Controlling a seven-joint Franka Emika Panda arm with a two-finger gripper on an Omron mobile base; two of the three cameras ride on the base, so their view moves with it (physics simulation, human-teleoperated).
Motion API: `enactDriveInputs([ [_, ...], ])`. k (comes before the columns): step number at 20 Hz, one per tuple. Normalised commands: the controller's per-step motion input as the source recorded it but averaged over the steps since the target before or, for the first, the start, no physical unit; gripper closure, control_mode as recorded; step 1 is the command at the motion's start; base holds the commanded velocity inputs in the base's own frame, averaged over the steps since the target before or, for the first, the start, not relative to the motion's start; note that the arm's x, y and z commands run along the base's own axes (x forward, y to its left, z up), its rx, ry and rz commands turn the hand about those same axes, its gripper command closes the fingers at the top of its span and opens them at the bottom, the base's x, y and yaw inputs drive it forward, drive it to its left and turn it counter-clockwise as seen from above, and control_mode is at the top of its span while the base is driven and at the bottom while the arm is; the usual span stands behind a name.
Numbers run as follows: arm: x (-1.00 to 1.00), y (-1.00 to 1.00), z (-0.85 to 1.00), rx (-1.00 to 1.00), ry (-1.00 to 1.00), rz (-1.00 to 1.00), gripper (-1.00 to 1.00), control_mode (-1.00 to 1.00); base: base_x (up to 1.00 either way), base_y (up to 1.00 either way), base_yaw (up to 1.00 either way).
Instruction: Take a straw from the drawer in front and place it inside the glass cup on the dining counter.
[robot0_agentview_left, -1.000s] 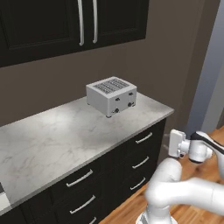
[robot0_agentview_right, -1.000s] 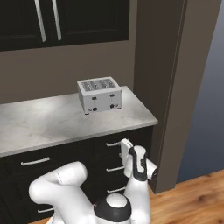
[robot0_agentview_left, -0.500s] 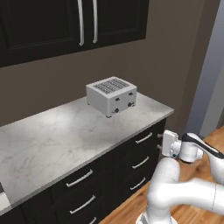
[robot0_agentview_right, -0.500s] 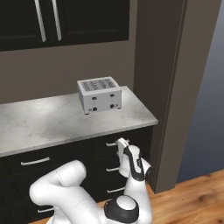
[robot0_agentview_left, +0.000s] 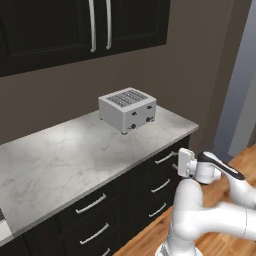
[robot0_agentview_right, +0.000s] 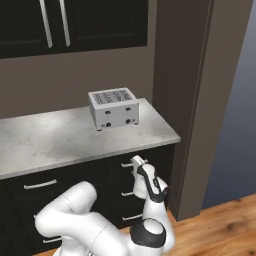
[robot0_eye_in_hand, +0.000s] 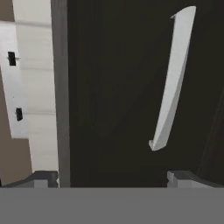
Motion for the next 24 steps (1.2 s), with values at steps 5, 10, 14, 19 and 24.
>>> enactDriveInputs([
  [5, 0.36, 0.00, -0.35, 0.00, 0.00, 0.00, -1.00, -1.00, 0.00, 0.00, 0.00],
  [10, 0.21, 0.03, -0.34, 0.00, 0.00, 0.00, -1.00, -1.00, 0.00, 0.00, 0.00],
  [14, 0.16, 0.05, -0.22, 0.00, 0.00, 0.00, -1.00, -1.00, 0.00, 0.00, 0.00],
  [19, 0.24, 0.06, -0.17, 0.00, -0.02, 0.00, -1.00, -1.00, 0.00, 0.00, 0.00],
  [24, 0.21, 0.02, -0.22, 0.00, -0.02, 0.00, -1.00, -1.00, 0.00, 0.00, 0.00],
])
